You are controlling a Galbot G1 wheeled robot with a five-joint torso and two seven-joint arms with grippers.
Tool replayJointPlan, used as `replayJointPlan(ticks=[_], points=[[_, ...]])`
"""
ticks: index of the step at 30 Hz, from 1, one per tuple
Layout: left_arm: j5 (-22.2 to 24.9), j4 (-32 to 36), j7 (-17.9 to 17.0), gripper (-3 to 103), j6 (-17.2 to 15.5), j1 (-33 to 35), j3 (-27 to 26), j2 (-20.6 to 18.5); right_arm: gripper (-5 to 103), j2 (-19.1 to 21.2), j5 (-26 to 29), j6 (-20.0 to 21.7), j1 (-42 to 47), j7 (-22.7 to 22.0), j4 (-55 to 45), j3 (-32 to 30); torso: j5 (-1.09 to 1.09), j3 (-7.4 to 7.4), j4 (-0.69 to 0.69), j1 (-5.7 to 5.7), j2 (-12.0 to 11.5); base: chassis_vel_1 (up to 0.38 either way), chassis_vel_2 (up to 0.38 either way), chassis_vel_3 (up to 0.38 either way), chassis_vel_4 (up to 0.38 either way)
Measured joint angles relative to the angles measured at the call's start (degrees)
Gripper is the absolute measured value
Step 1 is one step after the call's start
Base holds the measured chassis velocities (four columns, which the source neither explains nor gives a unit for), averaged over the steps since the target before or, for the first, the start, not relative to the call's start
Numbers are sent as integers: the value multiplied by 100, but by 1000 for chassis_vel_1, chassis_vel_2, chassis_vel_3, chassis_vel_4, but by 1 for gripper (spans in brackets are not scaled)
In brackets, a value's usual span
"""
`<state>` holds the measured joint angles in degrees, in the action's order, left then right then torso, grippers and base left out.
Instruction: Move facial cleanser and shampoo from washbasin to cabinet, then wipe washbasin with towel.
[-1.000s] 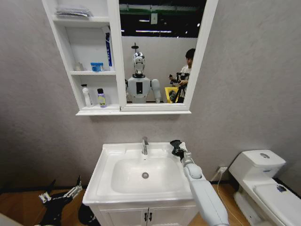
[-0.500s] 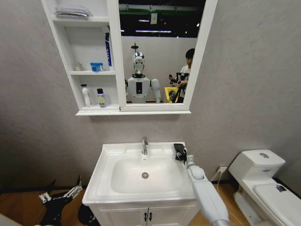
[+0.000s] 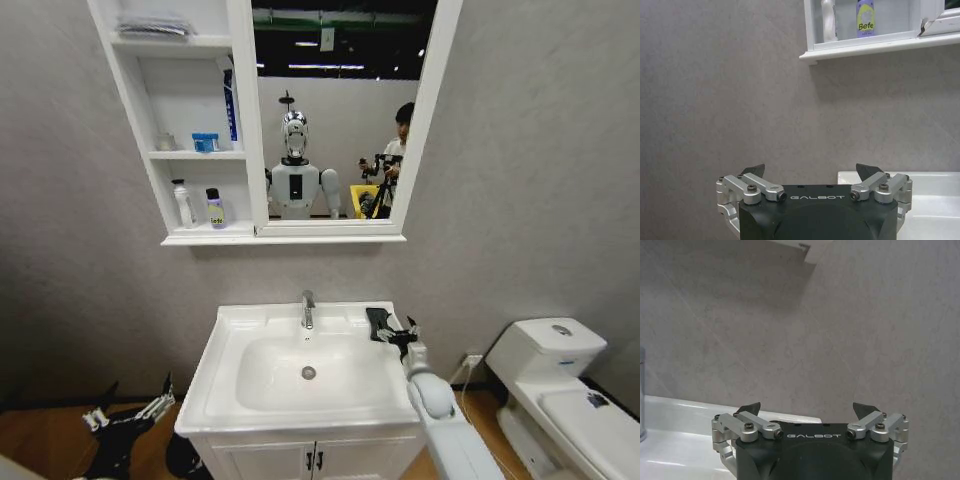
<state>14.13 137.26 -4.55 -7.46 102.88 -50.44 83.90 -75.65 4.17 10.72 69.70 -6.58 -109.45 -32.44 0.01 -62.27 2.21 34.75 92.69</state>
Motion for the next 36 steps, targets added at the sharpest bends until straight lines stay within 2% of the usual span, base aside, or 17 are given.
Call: replayJointPlan(ticks=[1,4,9,20,23,25,28,30,31,35,36], points=[[0,0,0,100,0,0,0,0,100,0,0,0,0,0,0,0,0,0,0,0,0,0,0,0,0],[0,0,0,100,0,0,1,0,100,-101,-79,137,859,-119,-1289,-61,-3,1,1,0,0,0,0,0,0],[0,0,0,100,0,0,1,0,100,-191,-172,189,1341,-139,-1846,-16,-2,-1,0,1,0,0,0,0,0],[0,0,0,100,0,0,1,0,100,-275,-286,182,1570,-167,-2165,55,-2,-1,-1,3,-1,101,-107,-101,109],[0,0,1,100,1,0,1,0,100,-282,-300,180,1657,-173,-2253,66,2,-1,0,1,-1,251,-194,-214,234],[0,0,0,100,0,0,1,0,100,-287,-336,156,1762,-174,-2304,73,-6,0,-1,0,-1,250,-283,-228,245],[0,0,0,100,0,0,1,0,100,-288,-344,119,1845,-174,-2318,75,2,-1,-1,2,-2,290,-270,-252,250],[0,0,0,100,0,0,1,0,100,-287,-349,93,1888,-173,-2325,76,-4,-1,-1,1,-1,287,-279,-271,299],[0,0,0,100,0,0,0,0,100,-287,-362,61,1923,-167,-2324,84,2,-1,0,1,-1,305,-314,-287,321],[0,0,0,100,0,-1,1,0,100,-283,-387,23,1965,-146,-2316,123,-3,-1,-1,1,-1,352,-365,-323,334],[0,0,0,100,0,0,1,0,100,-279,-392,16,1966,-134,-2313,129,3,-1,0,1,-1,382,-357,-390,354]])
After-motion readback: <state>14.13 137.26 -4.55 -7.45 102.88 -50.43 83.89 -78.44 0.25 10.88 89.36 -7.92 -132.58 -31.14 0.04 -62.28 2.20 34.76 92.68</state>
